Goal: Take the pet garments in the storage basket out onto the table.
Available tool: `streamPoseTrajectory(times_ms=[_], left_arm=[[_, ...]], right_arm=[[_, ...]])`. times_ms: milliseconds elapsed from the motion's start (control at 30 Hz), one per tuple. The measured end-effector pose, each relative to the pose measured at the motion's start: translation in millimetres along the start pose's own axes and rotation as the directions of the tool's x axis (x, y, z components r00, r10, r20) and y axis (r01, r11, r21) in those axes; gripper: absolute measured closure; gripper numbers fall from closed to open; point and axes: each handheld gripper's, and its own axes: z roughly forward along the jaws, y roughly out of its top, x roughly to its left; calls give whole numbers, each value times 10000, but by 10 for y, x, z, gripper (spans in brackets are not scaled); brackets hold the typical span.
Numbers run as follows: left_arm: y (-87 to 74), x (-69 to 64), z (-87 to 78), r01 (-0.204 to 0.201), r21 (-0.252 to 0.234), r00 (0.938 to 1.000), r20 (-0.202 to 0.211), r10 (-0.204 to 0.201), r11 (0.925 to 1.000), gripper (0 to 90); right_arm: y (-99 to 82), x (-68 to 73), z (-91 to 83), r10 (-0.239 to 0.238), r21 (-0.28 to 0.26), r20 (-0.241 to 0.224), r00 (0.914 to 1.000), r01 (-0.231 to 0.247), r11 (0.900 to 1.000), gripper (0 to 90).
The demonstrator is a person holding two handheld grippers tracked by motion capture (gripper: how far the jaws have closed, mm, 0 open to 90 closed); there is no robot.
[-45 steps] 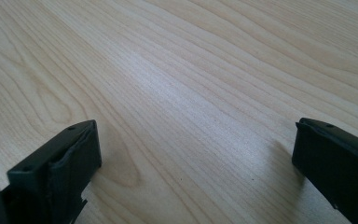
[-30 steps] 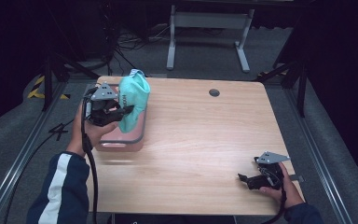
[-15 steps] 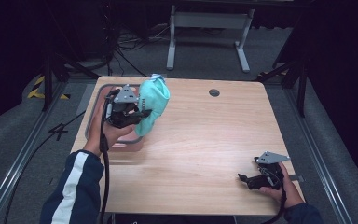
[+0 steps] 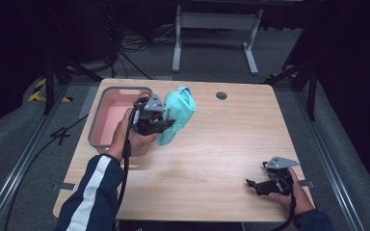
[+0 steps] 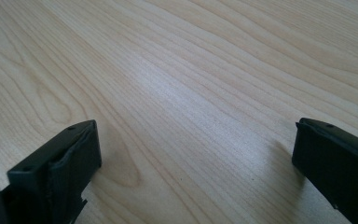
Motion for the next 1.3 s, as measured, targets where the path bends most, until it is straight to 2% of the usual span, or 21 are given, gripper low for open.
streamPoseTrajectory(times_ms=[267, 400, 633, 800, 833, 933, 967, 1000, 1067, 1300], left_arm=[[49, -115, 283, -250, 507, 9994, 244, 238, 9984, 727], [58, -152, 442, -424, 891, 9980, 513, 380, 9951, 727], [36, -213, 707, -394, 1290, 9958, 867, 283, 9909, 726], [10, -256, 858, -390, 1644, 9958, 887, 246, 9856, 725], [-7, -273, 934, -408, 1759, 9959, 872, 257, 9836, 724], [-26, -282, 1014, -409, 1952, 9952, 951, 225, 9799, 723], [-37, -288, 1056, -410, 2110, 9947, 1007, 200, 9766, 723], [-37, -288, 1056, -410, 2110, 9947, 1007, 200, 9766, 722], [-57, -301, 1124, -452, 2346, 9943, 1042, 211, 9710, 721], [-98, -330, 1274, -488, 2730, 9935, 1126, 184, 9608, 710]], right_arm=[[-1, -1, 1, -25, 8, 11, 10000, 25, 10000, 13], [-1, -3, 2, -55, -10, 19, 10000, 55, 10000, 13], [0, -1, 1, -15, -3, 8, 10000, 15, 10000, 13], [-1, -2, 1, -35, 4, 12, 10000, 35, 10000, 13], [0, -1, 1, -7, -5, 4, 10000, 7, 10000, 13], [0, -1, 1, -13, -3, 6, 10000, 13, 10000, 13], [-1, -2, 1, -34, 1, 13, 10000, 34, 10000, 13], [0, -1, 1, -13, -5, 5, 10000, 13, 10000, 13], [-1, -2, 1, -31, 3, 11, 10000, 31, 10000, 13], [0, -1, 1, -14, -3, 5, 10000, 14, 10000, 13]])
